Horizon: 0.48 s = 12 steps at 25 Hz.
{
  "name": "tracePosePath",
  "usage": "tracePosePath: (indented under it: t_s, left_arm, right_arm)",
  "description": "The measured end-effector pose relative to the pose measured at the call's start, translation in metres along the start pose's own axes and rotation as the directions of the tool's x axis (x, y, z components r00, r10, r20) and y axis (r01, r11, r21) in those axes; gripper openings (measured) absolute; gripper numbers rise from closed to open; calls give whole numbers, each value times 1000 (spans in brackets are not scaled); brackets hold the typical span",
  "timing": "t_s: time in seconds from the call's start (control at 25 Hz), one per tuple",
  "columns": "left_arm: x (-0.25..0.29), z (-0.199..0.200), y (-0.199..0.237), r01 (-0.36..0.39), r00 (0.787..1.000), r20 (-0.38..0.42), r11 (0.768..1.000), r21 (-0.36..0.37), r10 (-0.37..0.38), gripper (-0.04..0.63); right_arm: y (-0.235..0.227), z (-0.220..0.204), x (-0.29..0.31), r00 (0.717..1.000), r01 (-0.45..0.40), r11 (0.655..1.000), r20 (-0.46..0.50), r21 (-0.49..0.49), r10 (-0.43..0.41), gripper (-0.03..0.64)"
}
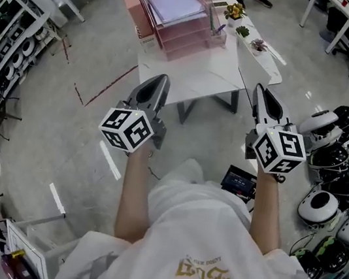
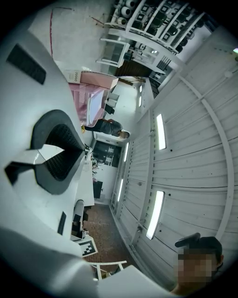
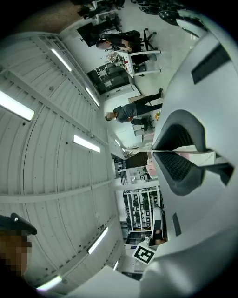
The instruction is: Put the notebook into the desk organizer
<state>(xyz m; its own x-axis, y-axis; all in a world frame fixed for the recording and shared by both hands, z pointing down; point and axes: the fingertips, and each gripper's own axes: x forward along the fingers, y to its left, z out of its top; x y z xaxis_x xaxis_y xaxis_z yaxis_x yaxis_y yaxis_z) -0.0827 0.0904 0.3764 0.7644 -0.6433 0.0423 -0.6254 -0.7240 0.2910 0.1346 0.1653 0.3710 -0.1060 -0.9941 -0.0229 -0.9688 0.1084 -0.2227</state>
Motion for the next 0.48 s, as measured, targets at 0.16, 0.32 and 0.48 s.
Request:
tracePosePath:
  t_s: [0.16, 0.32, 0.48]
  left_arm:
    - [5, 1, 7, -11, 1000, -4, 1000, 7, 11, 15]
    - [20, 1, 20, -28, 1000, -7, 999, 19, 28, 15]
    - [45, 0, 38, -48, 999, -12, 998, 31, 48, 15]
  right_arm:
    - [-2, -1, 7, 1000, 5, 1000, 4, -11, -5, 21]
    - [-10, -3, 25, 1000, 11, 1000, 5, -23, -11, 20]
    - [-25, -7, 54, 1000, 10, 1000, 2, -25, -10, 20]
